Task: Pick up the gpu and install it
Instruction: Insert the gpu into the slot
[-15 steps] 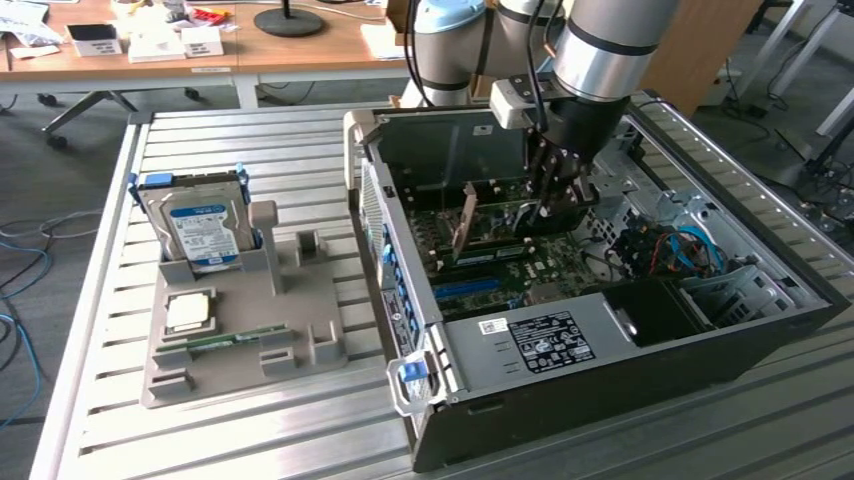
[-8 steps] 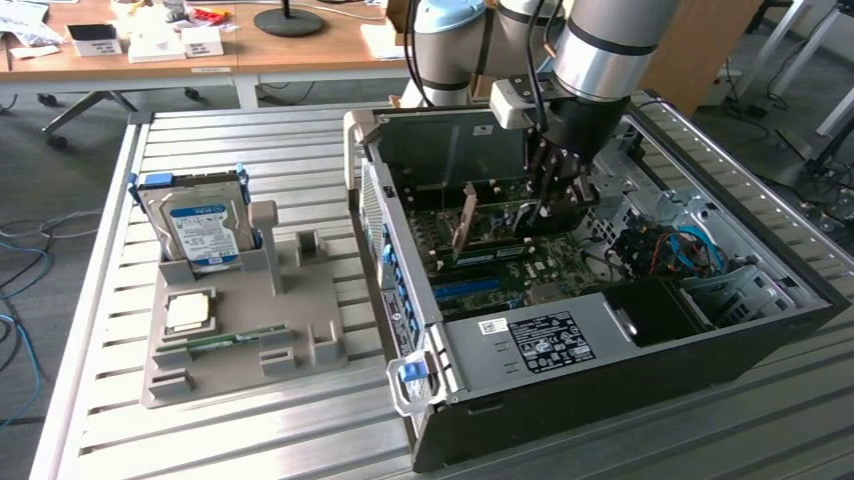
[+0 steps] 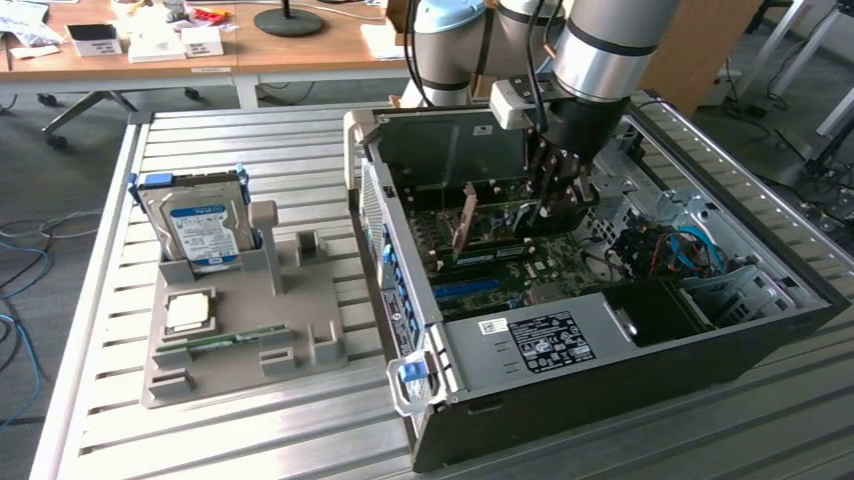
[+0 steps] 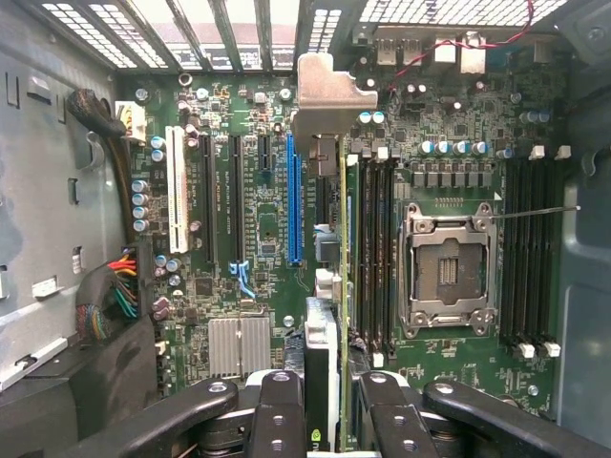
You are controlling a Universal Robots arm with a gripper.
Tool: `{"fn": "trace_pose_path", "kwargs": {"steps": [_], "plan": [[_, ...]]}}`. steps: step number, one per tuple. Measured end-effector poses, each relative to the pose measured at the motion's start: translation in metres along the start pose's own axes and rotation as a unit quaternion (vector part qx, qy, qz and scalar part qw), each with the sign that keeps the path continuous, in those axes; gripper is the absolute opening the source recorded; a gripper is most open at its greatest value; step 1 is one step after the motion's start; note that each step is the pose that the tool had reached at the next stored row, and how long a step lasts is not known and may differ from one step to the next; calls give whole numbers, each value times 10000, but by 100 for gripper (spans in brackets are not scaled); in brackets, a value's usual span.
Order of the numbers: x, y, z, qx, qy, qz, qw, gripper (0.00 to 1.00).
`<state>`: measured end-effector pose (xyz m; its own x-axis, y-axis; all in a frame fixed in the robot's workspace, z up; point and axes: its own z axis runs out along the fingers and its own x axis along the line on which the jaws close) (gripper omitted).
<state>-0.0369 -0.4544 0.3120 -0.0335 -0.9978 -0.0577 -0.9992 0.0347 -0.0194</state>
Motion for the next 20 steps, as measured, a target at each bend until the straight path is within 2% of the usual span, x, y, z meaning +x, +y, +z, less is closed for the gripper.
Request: {"fn": "trace_pose_path", "kwargs": {"steps": [20], "plan": [[2,1,37,0,1,0,10000,27]]}}
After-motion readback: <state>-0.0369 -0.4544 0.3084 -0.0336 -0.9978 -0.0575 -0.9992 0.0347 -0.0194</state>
